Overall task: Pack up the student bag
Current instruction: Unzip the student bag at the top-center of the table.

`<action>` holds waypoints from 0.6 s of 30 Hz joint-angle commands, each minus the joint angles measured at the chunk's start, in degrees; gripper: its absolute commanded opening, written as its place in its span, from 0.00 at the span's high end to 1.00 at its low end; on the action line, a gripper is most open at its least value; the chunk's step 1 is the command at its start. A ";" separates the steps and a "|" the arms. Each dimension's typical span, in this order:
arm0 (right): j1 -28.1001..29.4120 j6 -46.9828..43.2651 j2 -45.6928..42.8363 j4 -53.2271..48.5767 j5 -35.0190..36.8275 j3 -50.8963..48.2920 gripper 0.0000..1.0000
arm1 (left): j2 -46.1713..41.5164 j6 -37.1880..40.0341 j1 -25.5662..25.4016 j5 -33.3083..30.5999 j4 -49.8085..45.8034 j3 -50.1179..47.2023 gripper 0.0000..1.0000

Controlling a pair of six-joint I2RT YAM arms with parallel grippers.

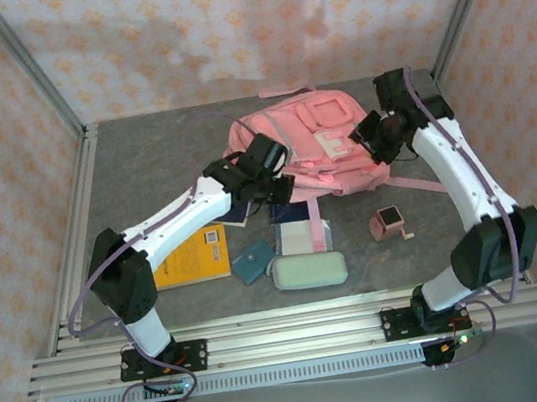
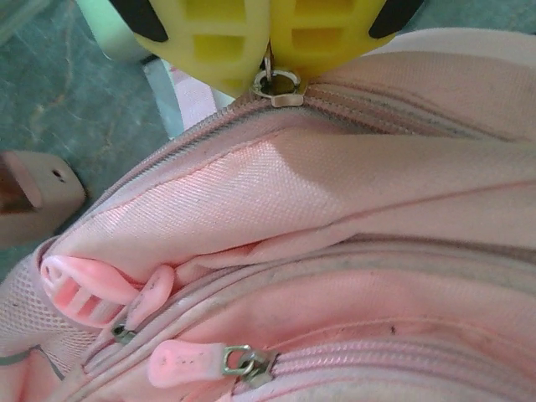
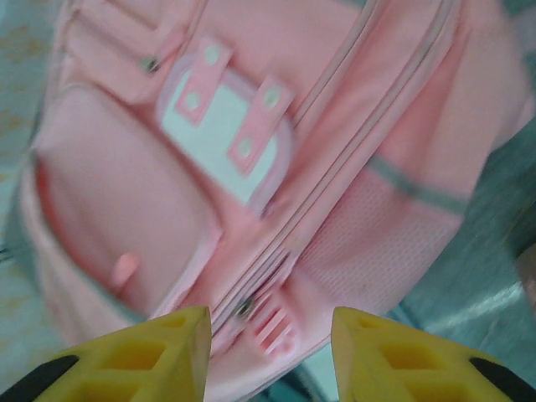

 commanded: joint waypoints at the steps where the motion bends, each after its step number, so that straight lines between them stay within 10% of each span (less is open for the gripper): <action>1: 3.20 11.97 -3.43 1.67 -6.77 -4.78 0.53 | -4.18 -3.33 -0.51 0.07 -1.10 -0.03 1.00; 18: 13.08 35.67 -2.91 21.26 -11.29 -18.48 0.37 | -2.84 -4.96 -5.97 -1.96 -2.19 3.80 1.00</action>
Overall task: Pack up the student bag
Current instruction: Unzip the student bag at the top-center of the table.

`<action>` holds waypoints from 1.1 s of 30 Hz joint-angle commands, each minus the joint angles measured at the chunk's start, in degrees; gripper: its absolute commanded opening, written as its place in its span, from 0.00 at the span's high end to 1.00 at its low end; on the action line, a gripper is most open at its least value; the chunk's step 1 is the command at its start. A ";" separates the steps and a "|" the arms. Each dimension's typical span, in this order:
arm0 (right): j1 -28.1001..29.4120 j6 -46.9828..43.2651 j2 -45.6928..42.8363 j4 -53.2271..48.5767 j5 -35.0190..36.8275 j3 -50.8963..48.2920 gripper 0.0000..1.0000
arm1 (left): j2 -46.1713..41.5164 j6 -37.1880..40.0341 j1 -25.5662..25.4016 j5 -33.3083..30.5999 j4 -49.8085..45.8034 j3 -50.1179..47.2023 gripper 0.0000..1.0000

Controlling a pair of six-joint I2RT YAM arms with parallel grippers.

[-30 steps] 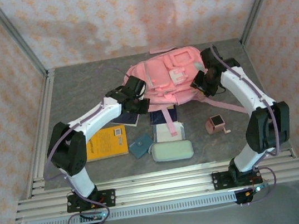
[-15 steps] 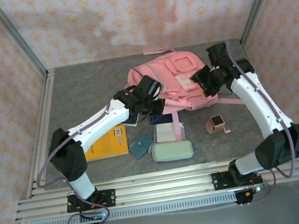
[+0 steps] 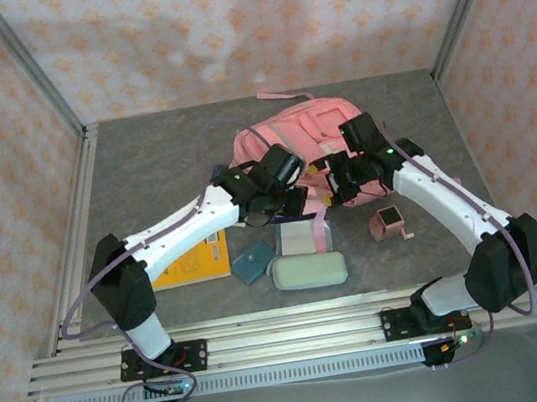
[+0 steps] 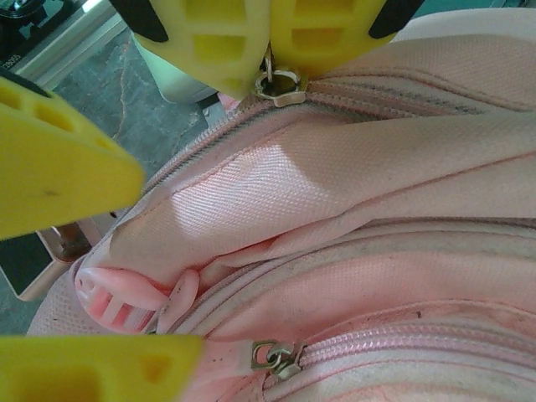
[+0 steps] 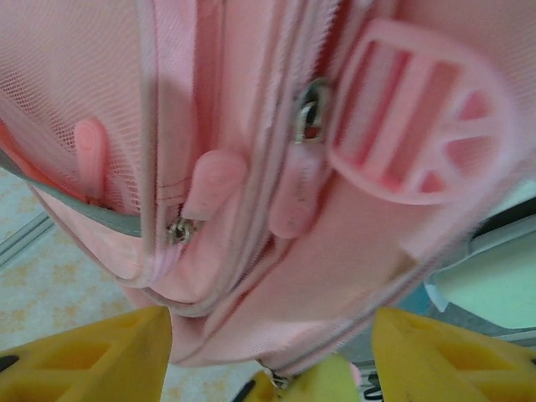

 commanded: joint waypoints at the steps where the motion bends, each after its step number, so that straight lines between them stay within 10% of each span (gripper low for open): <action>1: 0.46 1.79 2.25 3.29 1.13 0.37 0.39 | -1.96 -0.50 -0.40 -1.68 0.00 3.15 1.00; 6: 0.51 -0.91 5.44 4.33 2.72 0.76 0.55 | -2.41 -0.59 -0.66 -1.63 0.37 2.45 1.00; 11: 0.55 -6.25 6.21 3.22 6.14 2.06 0.98 | -2.31 0.35 -0.70 -2.21 -0.35 1.79 1.00; 33: -5.00 -33.21 6.53 -9.84 11.90 11.11 1.00 | -6.31 7.14 8.29 -4.98 -7.99 -4.83 1.00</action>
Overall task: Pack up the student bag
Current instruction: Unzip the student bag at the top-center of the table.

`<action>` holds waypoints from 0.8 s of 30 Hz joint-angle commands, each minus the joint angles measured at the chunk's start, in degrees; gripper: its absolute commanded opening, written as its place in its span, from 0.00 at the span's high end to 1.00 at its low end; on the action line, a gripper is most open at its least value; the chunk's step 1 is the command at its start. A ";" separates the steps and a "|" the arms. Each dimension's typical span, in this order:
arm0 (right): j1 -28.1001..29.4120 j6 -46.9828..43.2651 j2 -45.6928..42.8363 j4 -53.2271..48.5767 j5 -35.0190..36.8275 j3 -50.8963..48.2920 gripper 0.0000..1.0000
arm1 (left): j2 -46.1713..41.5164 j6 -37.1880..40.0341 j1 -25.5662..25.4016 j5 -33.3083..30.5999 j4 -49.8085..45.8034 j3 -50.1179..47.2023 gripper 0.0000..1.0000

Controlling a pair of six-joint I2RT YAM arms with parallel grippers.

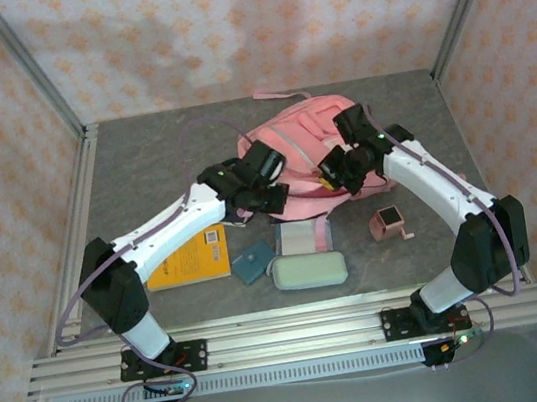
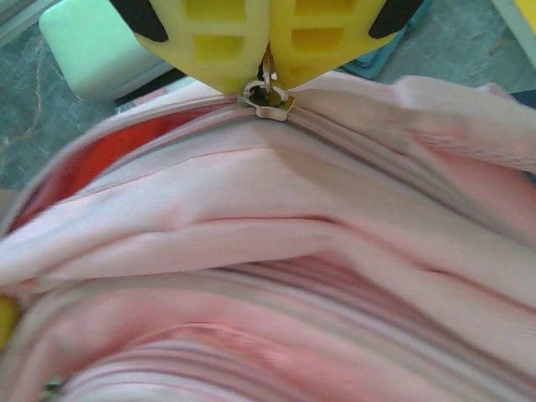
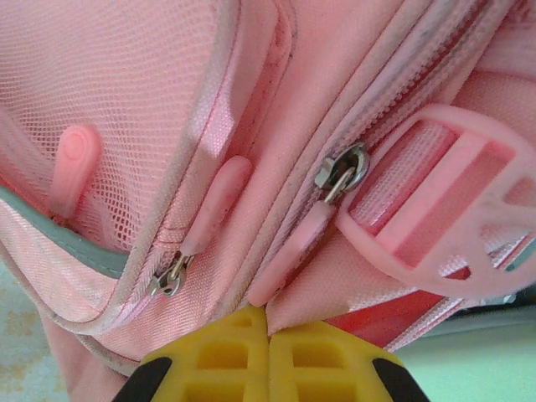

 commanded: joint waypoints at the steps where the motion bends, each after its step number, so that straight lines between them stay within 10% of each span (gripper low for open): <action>1: -3.19 -8.53 0.22 -1.78 5.36 4.53 1.00 | -3.42 1.61 3.26 -1.91 -5.11 -1.96 1.00; 19: -9.96 -23.69 4.37 -5.95 4.61 11.89 1.00 | -2.96 -0.27 7.79 4.13 0.32 -5.70 1.00; 24: -10.05 -21.26 7.69 -10.62 8.13 18.48 0.39 | -2.08 -5.37 1.13 6.51 4.74 -4.02 1.00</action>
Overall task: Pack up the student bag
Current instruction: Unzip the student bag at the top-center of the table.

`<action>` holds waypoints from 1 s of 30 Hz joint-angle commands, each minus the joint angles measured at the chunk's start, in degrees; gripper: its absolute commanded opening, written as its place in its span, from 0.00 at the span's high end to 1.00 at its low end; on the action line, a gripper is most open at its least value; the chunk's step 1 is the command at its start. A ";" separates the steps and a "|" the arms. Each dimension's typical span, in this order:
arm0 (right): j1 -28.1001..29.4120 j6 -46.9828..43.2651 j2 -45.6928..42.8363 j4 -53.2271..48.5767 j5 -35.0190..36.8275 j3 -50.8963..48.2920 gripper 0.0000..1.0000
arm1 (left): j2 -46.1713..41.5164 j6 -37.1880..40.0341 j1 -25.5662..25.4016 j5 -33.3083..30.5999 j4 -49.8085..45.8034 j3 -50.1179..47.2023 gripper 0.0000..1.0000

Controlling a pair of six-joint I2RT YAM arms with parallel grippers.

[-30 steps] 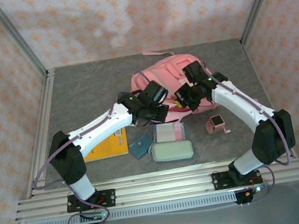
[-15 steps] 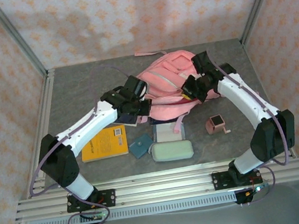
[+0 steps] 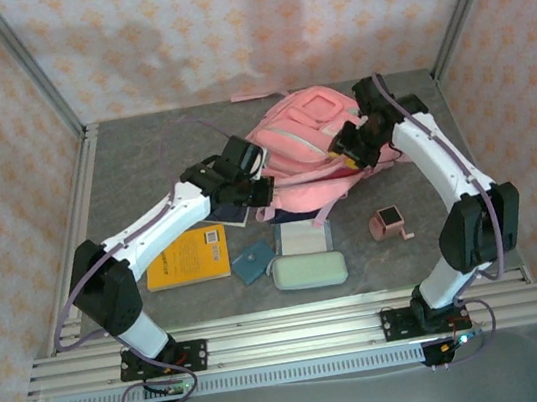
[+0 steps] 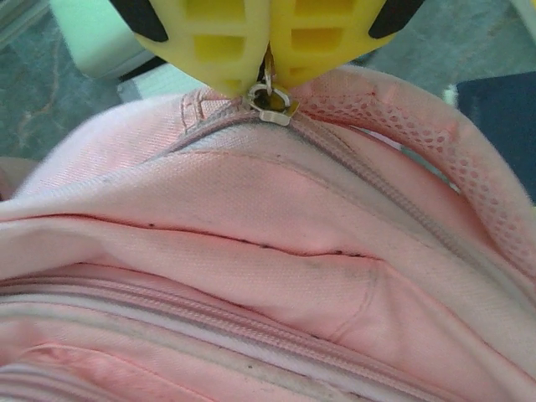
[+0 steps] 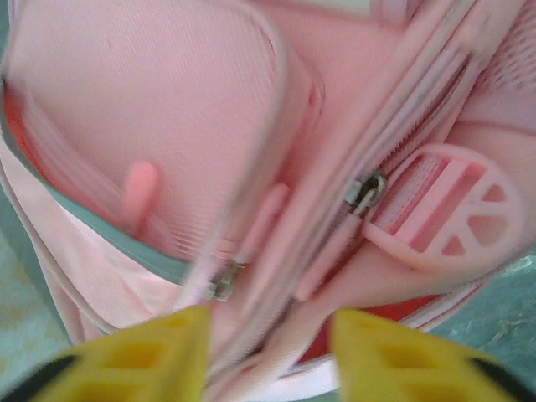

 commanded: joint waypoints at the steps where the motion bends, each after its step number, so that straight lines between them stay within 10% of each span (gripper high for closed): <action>1: -1.52 0.92 -0.22 -3.04 7.85 4.74 0.36 | -0.19 -5.64 -4.02 0.60 0.09 0.59 1.00; 12: -1.44 22.29 -14.00 -11.25 2.79 -3.57 0.64 | 2.62 -12.12 -9.38 0.99 2.82 7.62 1.00; 21: 3.53 36.38 -18.58 2.21 -8.84 -16.94 0.37 | 6.59 -9.77 -10.68 -0.03 -0.16 13.70 1.00; 30: 7.22 42.25 -13.11 12.46 -9.33 -20.54 0.38 | 6.61 -8.11 -10.73 -0.12 -0.82 14.62 1.00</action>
